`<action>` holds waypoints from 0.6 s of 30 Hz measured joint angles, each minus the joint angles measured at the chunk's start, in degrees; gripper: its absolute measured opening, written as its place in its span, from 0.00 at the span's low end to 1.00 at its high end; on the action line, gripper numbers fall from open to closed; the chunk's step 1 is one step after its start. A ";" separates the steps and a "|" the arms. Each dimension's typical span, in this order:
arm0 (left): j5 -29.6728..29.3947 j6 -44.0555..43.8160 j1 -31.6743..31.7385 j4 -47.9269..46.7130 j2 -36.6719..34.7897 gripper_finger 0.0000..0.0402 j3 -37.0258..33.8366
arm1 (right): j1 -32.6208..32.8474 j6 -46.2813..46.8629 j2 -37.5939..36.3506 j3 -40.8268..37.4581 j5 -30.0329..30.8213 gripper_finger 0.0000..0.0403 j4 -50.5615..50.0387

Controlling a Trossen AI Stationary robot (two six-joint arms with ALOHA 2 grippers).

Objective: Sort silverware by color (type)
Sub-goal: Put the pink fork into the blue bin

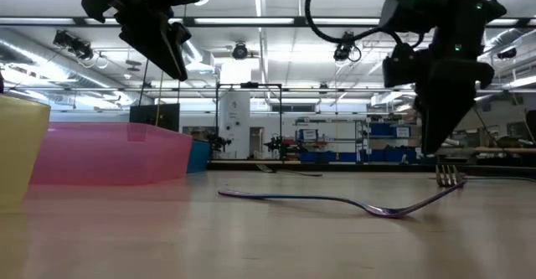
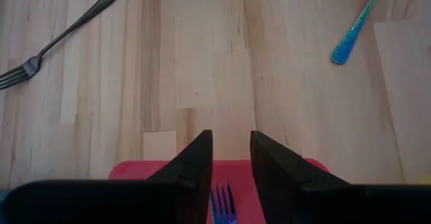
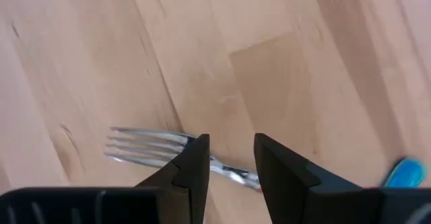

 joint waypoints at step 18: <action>0.00 -0.01 0.00 -0.22 0.02 0.25 -0.17 | -0.79 -48.30 0.00 -3.36 0.17 0.31 -1.54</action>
